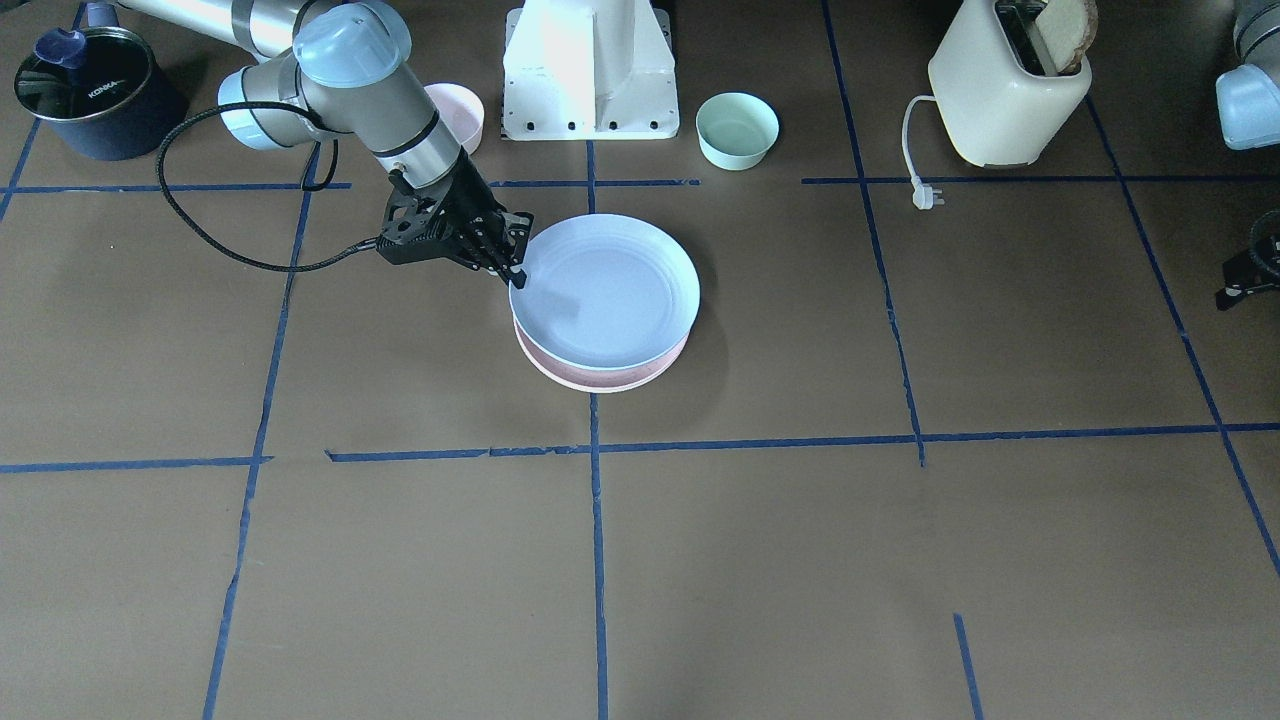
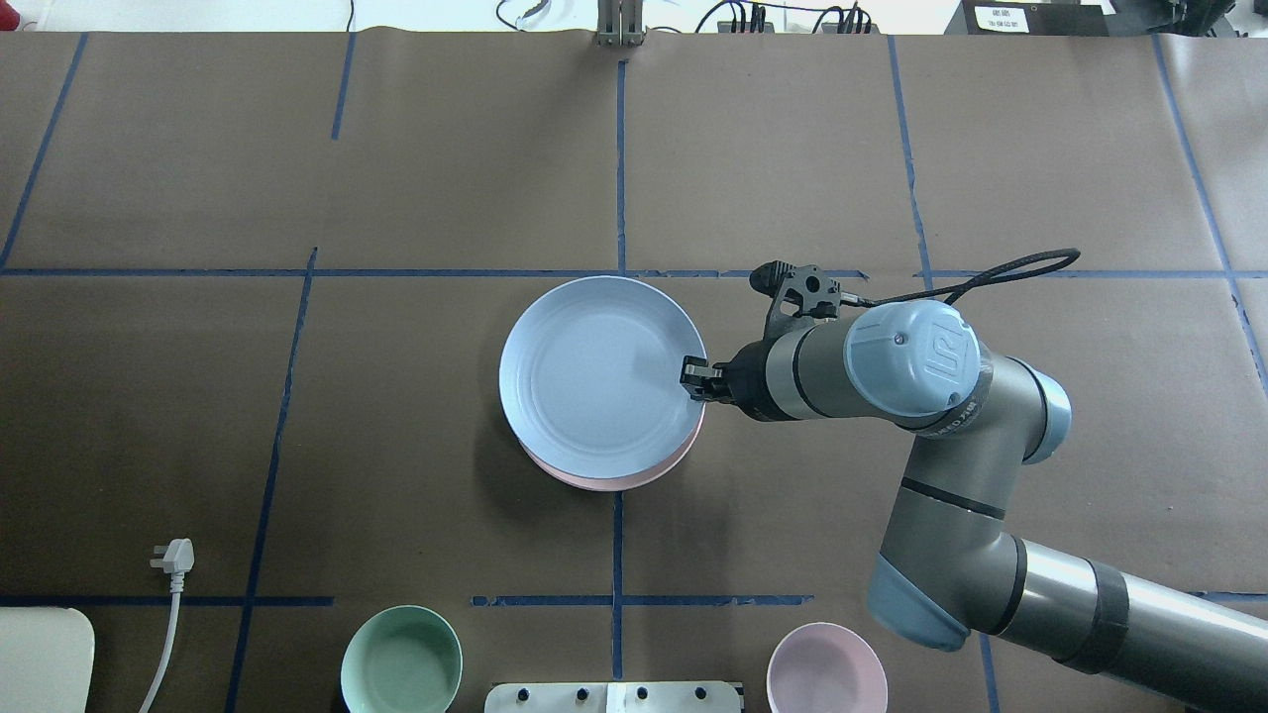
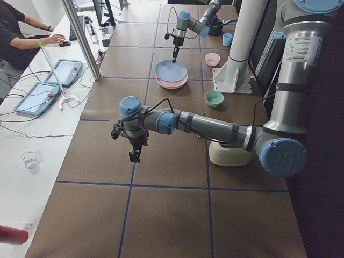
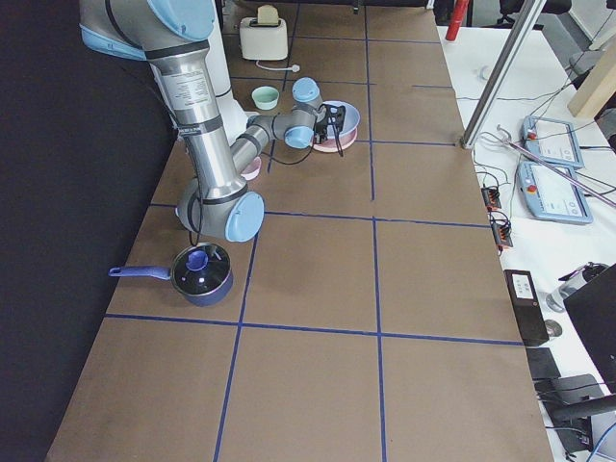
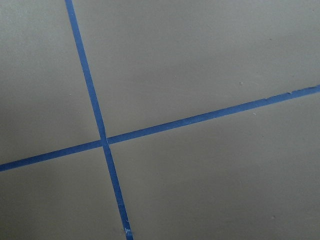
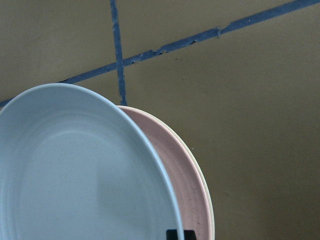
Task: Stack three plates with pink and blue
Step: 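Lower the light blue plate onto the pink plate and open the right gripper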
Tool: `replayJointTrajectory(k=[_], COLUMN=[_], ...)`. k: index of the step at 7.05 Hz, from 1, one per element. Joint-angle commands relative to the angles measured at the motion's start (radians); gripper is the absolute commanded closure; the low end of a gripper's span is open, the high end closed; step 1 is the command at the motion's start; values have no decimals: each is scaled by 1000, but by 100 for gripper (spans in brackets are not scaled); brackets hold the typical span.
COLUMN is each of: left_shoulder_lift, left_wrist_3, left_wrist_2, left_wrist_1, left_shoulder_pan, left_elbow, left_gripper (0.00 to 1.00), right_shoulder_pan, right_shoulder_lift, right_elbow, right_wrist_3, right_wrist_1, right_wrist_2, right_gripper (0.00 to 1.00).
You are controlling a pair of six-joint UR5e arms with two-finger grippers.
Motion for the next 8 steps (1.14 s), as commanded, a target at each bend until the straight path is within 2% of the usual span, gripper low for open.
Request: replayJointTrajectory(k=[1, 2, 3, 4, 5, 8], left_shoulder_lift=[-2, -2, -3, -3, -3, -3], left_wrist_3=[-2, -2, -1, -2, -2, -2], left_wrist_2=[0, 0, 0, 0, 0, 0], left_wrist_1=[0, 0, 0, 0, 2, 2], left_shoulder_pan=[0, 0, 2, 0, 2, 2], left_elbow=[0, 0, 0, 0, 0, 2], left_gripper=[0, 0, 0, 0, 0, 0], right_shoulder_pan=[-9, -12, -12, -12, -10, -10], right_shoulder_lift=[-1, -1, -3, -9, -29, -46], right_elbow=[6, 7, 12, 21, 35, 48], right_wrist_3=[1, 1, 0, 0, 0, -2], right_wrist_1=[0, 0, 0, 1, 2, 5], right_wrist_2=[-1, -1, -1, 5, -1, 1], right_gripper=[96, 95, 89, 25, 0, 0])
